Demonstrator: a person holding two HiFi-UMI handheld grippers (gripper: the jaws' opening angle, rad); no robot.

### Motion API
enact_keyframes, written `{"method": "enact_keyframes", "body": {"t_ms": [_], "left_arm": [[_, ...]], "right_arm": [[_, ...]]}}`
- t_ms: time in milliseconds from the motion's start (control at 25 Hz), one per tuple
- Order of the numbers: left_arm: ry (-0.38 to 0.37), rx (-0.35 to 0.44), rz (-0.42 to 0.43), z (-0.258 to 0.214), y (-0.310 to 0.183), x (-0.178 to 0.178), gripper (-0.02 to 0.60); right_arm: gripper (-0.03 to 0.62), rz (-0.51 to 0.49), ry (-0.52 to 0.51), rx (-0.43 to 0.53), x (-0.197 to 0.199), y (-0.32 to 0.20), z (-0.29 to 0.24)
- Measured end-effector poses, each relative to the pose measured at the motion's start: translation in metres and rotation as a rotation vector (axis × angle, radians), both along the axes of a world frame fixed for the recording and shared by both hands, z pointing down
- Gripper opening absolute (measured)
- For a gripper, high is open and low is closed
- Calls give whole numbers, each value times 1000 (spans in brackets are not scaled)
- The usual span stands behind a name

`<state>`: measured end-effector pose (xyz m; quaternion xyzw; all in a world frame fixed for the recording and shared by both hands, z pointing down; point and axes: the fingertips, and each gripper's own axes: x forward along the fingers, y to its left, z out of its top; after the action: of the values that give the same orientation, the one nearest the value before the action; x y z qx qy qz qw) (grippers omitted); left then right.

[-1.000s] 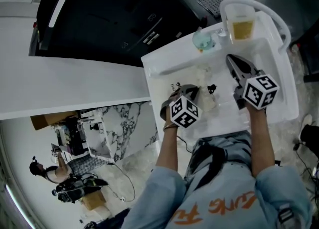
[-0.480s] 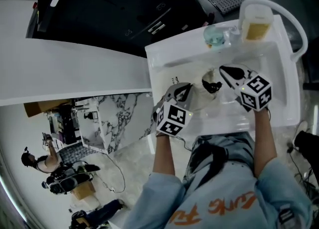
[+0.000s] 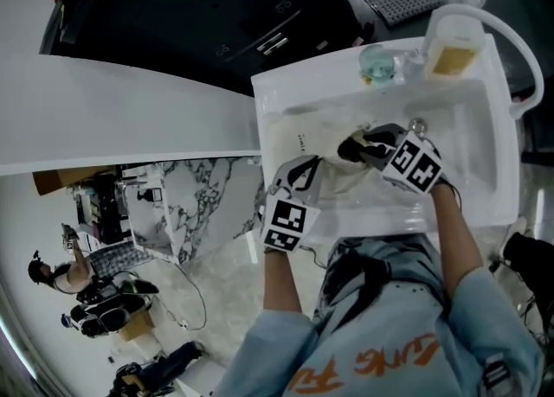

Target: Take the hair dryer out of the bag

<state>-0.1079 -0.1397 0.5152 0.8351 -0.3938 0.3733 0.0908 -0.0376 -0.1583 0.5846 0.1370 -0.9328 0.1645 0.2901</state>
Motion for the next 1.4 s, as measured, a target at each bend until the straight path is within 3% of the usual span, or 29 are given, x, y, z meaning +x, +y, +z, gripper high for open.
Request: {"method": "enact_keyframes", "body": {"t_ms": [240, 600, 1040, 1280, 1400], "left_arm": [[-1, 2, 3, 0, 6, -2, 6], [60, 7, -47, -1, 8, -5, 6], [112, 32, -77, -3, 13, 0, 6], [127, 33, -101, -2, 15, -2, 8], [120, 13, -83, 0, 24, -6, 74]], "right_arm": [[166, -93, 114, 6, -23, 0, 26], [277, -214, 241, -21, -48, 5, 62], [290, -198, 298, -38, -60, 3, 86], [256, -164, 336, -68, -59, -2, 88], [244, -132, 343, -127, -56, 0, 90]]}}
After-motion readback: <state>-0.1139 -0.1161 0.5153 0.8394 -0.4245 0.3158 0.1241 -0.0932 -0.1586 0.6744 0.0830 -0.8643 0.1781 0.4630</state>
